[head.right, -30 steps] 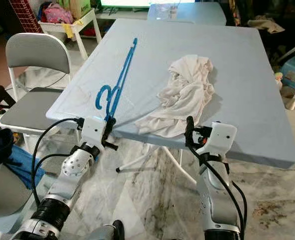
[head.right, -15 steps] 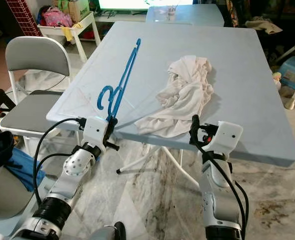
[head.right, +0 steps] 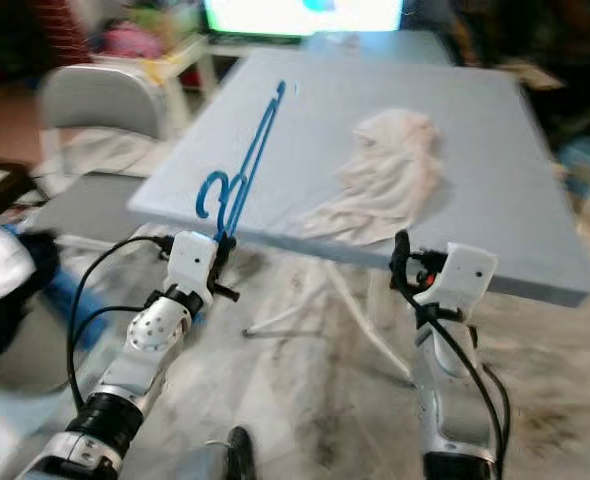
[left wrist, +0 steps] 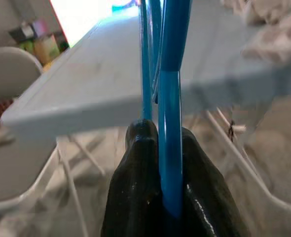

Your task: Hang hanger

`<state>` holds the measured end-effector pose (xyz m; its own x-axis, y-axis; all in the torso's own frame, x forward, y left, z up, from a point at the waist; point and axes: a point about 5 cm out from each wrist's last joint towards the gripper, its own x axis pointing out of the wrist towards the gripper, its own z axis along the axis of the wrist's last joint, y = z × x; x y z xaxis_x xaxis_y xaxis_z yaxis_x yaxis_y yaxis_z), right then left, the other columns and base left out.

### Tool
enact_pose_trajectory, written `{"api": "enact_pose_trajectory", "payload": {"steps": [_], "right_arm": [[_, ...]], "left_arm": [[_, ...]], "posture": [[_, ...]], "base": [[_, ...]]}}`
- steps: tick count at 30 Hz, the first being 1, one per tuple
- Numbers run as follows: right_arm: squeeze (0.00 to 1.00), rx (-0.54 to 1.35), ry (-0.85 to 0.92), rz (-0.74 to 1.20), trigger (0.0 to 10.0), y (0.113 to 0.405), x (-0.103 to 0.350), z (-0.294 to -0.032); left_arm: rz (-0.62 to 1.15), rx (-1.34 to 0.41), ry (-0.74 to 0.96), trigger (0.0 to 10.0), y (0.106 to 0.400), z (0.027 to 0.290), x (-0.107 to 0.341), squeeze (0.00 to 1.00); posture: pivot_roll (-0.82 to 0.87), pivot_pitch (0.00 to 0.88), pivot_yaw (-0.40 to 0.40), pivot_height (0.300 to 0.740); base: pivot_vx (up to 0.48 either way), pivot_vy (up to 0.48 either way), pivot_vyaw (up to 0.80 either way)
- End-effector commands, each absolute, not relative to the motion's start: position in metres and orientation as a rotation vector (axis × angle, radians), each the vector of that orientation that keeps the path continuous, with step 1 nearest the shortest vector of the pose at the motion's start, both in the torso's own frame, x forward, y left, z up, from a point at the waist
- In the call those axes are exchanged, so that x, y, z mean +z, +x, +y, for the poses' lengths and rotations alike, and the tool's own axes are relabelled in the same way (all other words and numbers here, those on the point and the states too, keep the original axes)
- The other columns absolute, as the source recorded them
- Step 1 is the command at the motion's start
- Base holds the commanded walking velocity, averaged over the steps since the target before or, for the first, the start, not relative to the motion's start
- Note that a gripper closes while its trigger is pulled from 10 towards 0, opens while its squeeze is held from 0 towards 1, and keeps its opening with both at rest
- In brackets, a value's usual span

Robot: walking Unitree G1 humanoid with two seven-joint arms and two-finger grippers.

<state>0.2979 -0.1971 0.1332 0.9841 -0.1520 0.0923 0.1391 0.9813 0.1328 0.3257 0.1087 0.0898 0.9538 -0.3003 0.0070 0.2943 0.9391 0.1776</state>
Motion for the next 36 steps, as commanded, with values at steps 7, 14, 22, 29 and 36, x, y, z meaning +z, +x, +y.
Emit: {"api": "enact_pose_trajectory", "payload": {"steps": [7, 14, 22, 29, 36], "right_arm": [[0.0, -0.152, 0.124, -0.069, 10.0, 0.298, 0.128, -0.199], [0.0, -0.172, 0.092, -0.004, 10.0, 0.295, 0.111, -0.192], [0.0, -0.156, 0.141, 0.006, 10.0, 0.292, 0.104, -0.19], [0.0, -0.163, 0.154, -0.013, 10.0, 0.296, 0.111, -0.19], [0.0, -0.167, 0.153, -0.023, 10.0, 0.297, 0.113, -0.19]], "left_arm": [[-0.075, -0.323, 0.196, 10.0, 0.329, 0.105, 0.098, 0.0], [-0.012, -0.315, 0.162, 10.0, 0.328, 0.108, 0.087, 0.0], [0.027, -0.33, 0.132, 10.0, 0.328, 0.108, 0.081, 0.0], [0.016, -0.352, 0.119, 10.0, 0.333, 0.105, 0.087, 0.0], [0.01, -0.352, 0.119, 10.0, 0.336, 0.104, 0.09, 0.0]], "posture": [[0.03, 0.109, 0.049, 0.74], [0.03, 0.057, 0.055, 0.74], [0.02, 0.037, 0.06, 0.74], [0.01, 0.071, 0.073, 0.74], [0.01, 0.095, 0.082, 0.74]], "base": [[-0.103, 0.0, 0.0], [0.0, 0.0, 0.0], [0.0, 0.096, 0.0], [0.0, 0.326, -0.64], [0.0, 0.362, -0.8]]}}
